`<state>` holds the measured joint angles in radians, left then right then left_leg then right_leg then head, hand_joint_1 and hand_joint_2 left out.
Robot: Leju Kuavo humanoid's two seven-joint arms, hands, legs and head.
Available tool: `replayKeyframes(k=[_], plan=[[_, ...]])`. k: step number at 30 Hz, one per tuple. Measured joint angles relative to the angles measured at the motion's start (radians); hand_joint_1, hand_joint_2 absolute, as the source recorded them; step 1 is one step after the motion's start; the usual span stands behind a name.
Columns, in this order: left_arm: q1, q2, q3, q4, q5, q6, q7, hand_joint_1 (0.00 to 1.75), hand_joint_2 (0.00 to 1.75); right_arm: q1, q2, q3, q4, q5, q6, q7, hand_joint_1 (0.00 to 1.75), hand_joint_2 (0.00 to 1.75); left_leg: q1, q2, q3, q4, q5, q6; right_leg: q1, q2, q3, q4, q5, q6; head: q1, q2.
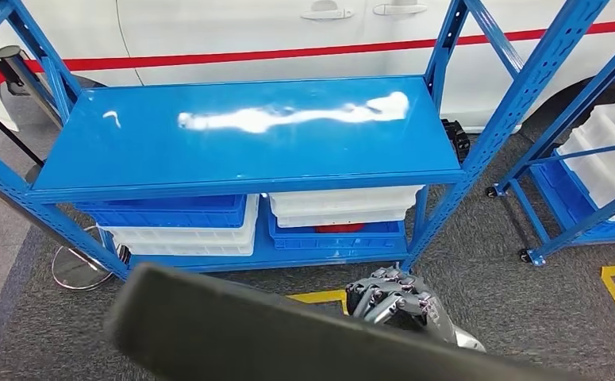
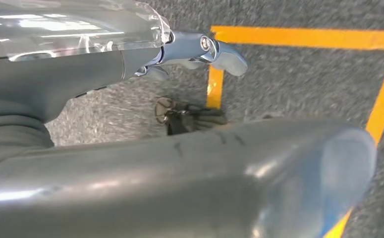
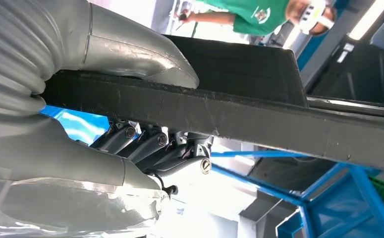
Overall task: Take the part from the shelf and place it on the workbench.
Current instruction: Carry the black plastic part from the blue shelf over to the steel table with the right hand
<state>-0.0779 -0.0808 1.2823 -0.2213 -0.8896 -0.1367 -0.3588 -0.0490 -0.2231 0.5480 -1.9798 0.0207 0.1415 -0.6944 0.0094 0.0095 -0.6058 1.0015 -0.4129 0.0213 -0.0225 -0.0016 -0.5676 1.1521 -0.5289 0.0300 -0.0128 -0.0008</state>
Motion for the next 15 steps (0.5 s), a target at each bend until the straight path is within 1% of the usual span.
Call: replayKeyframes(k=[1, 2, 3, 4, 5, 6, 7, 8, 9, 10, 11, 12, 13, 14, 15], plan=[[-0.001, 0.000, -0.002, 0.000, -0.003, 0.000, 0.000, 0.00, 0.00, 0.001, -0.002, 0.001, -0.005, -0.003, -0.001, 0.000, 1.68, 1.75, 0.000, -0.001, -0.009, 0.007, 0.005, -0.006, 0.001, 0.001, 0.044, -0.066, 0.005, -0.002, 0.000, 0.000], [-0.001, 0.000, -0.004, 0.000, -0.006, -0.001, 0.001, 0.00, 0.00, 0.002, -0.004, 0.002, -0.009, -0.008, -0.001, 0.000, 1.68, 1.75, -0.001, -0.001, -0.015, 0.012, 0.010, -0.012, 0.003, 0.003, 0.072, -0.113, 0.002, -0.006, -0.001, 0.000], [-0.002, 0.001, -0.007, 0.000, -0.008, -0.001, 0.002, 0.00, 0.00, 0.004, -0.005, 0.003, -0.012, -0.012, 0.000, 0.000, 1.68, 1.75, -0.002, -0.001, -0.019, 0.014, 0.016, -0.019, 0.006, 0.005, 0.083, -0.137, -0.006, -0.012, -0.001, 0.000], [-0.002, 0.001, -0.009, 0.000, -0.011, -0.001, 0.002, 0.00, 0.00, 0.005, -0.007, 0.004, -0.013, -0.017, 0.003, 0.000, 1.68, 1.75, -0.002, -0.002, -0.020, 0.013, 0.022, -0.026, 0.009, 0.006, 0.081, -0.141, -0.003, -0.020, -0.001, 0.000], [-0.002, 0.002, -0.011, 0.000, -0.012, -0.001, 0.003, 0.00, 0.00, 0.006, -0.008, 0.004, -0.014, -0.022, 0.007, 0.000, 1.68, 1.75, 0.000, -0.002, -0.023, 0.014, 0.026, -0.033, 0.008, 0.004, 0.074, -0.142, 0.004, -0.029, 0.000, 0.000], [-0.001, 0.002, -0.012, 0.000, -0.013, -0.001, 0.004, 0.00, 0.00, 0.006, -0.008, 0.004, -0.015, -0.026, 0.013, 0.000, 1.68, 1.75, 0.001, -0.002, -0.030, 0.022, 0.015, -0.038, 0.008, 0.003, 0.066, -0.142, 0.013, -0.040, 0.000, 0.000], [-0.001, 0.003, -0.014, 0.000, -0.014, -0.001, 0.005, 0.00, 0.00, 0.007, -0.009, 0.004, -0.017, -0.028, 0.019, 0.000, 1.68, 1.75, 0.003, -0.003, -0.040, 0.044, -0.012, -0.043, 0.007, 0.001, 0.057, -0.144, 0.023, -0.050, 0.000, 0.000], [0.000, 0.004, -0.015, 0.000, -0.015, 0.000, 0.006, 0.00, 0.00, 0.007, -0.009, 0.004, -0.018, -0.028, 0.024, 0.000, 1.68, 1.75, 0.005, -0.004, -0.055, 0.085, -0.056, -0.047, 0.006, -0.001, 0.045, -0.146, 0.035, -0.059, 0.000, 0.000], [0.000, 0.004, -0.016, 0.000, -0.017, 0.000, 0.007, 0.00, 0.00, 0.008, -0.009, 0.005, -0.019, -0.027, 0.028, 0.000, 1.68, 1.75, 0.005, -0.004, -0.072, 0.141, -0.108, -0.049, 0.008, -0.001, 0.032, -0.145, 0.045, -0.063, -0.001, 0.000], [-0.001, 0.003, -0.017, 0.000, -0.019, 0.001, 0.008, 0.00, 0.00, 0.008, -0.009, 0.005, -0.019, -0.025, 0.033, 0.000, 1.68, 1.75, 0.005, -0.004, -0.087, 0.206, -0.151, -0.051, 0.011, -0.002, 0.019, -0.144, 0.055, -0.066, -0.001, 0.000], [-0.001, 0.003, -0.018, 0.000, -0.020, 0.003, 0.008, 0.00, 0.00, 0.008, -0.008, 0.005, -0.019, -0.021, 0.039, 0.000, 1.68, 1.75, 0.005, -0.004, -0.094, 0.260, -0.174, -0.052, 0.014, -0.002, 0.005, -0.143, 0.065, -0.067, -0.001, 0.000], [-0.001, 0.003, -0.019, 0.000, -0.022, 0.005, 0.009, 0.00, 0.00, 0.008, -0.008, 0.005, -0.019, -0.017, 0.046, 0.000, 1.68, 1.75, 0.004, -0.004, -0.089, 0.291, -0.174, -0.050, 0.017, -0.002, -0.009, -0.141, 0.074, -0.068, -0.001, 0.000], [-0.002, 0.003, -0.020, 0.000, -0.023, 0.006, 0.010, 0.00, 0.00, 0.008, -0.006, 0.005, -0.019, -0.014, 0.053, 0.000, 1.68, 1.75, 0.003, -0.004, -0.068, 0.289, -0.154, -0.046, 0.021, -0.003, -0.023, -0.140, 0.082, -0.068, -0.001, 0.000], [-0.003, 0.003, -0.021, 0.000, -0.023, 0.008, 0.010, 0.00, 0.00, 0.007, -0.005, 0.005, -0.019, -0.011, 0.058, 0.000, 1.68, 1.75, 0.000, -0.004, -0.031, 0.252, -0.125, -0.039, 0.025, -0.002, -0.034, -0.138, 0.089, -0.069, -0.001, 0.000], [-0.004, 0.004, -0.022, 0.000, -0.023, 0.008, 0.011, 0.00, 0.00, 0.006, -0.003, 0.005, -0.019, -0.010, 0.063, 0.000, 1.68, 1.75, -0.004, -0.004, 0.020, 0.188, -0.104, -0.029, 0.027, -0.002, -0.043, -0.137, 0.096, -0.068, -0.001, 0.000]])
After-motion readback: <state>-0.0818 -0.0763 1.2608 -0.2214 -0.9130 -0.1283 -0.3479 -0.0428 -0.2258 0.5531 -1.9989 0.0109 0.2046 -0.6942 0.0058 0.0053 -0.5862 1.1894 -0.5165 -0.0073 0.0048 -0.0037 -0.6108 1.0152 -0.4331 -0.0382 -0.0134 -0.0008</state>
